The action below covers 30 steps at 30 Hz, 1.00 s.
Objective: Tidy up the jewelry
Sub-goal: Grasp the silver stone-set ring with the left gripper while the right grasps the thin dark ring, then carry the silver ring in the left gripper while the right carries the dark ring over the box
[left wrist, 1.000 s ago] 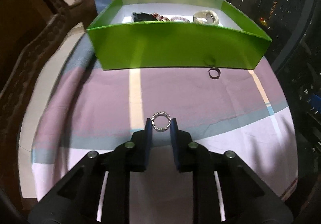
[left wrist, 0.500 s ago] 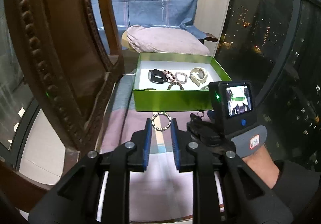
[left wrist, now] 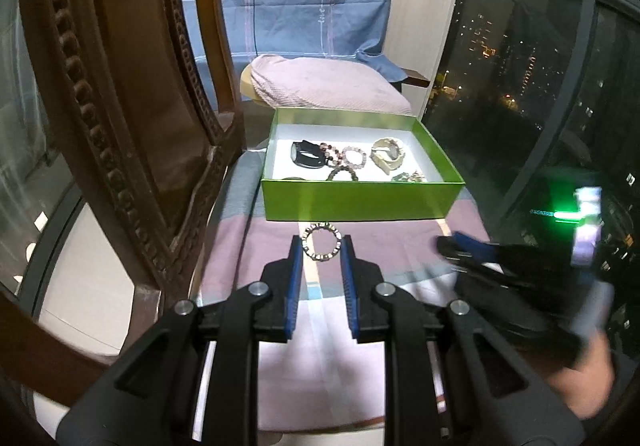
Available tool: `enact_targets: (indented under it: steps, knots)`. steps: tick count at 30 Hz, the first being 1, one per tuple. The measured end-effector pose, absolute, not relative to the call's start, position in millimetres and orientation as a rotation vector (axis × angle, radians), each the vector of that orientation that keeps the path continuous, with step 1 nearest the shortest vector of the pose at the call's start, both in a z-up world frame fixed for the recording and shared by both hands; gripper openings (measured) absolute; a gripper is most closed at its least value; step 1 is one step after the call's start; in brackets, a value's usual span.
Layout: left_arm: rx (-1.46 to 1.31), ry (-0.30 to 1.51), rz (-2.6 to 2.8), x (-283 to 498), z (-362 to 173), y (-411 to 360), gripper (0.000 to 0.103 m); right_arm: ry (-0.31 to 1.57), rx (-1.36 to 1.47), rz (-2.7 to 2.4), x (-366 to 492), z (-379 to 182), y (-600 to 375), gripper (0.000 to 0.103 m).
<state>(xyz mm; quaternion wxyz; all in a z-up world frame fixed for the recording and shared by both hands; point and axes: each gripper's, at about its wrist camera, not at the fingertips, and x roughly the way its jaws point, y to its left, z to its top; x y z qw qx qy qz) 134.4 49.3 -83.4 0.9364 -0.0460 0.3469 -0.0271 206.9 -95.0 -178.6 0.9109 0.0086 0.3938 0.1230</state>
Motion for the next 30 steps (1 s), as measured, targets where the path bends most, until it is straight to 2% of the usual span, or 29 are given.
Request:
enact_targets:
  steps: [6, 10, 18, 30]
  knots:
    - [-0.115, 0.701, -0.068, 98.2, -67.0, 35.6, 0.019, 0.680, 0.042, 0.235, 119.3, -115.0, -144.9, 0.020]
    - [-0.118, 0.689, -0.069, 67.3, -53.5, 27.4, 0.019, 0.635, 0.078, 0.229, 76.7, -92.5, -171.7, 0.020]
    - [-0.099, 0.651, -0.068, 12.7, -29.2, 11.3, 0.019, 0.578, 0.111, 0.246, 25.6, -72.5, -191.2, 0.020]
    - [-0.074, 0.626, -0.069, -8.9, -19.0, 0.6, 0.019, 0.545, 0.120, 0.274, 5.5, -61.5, -190.5, 0.020]
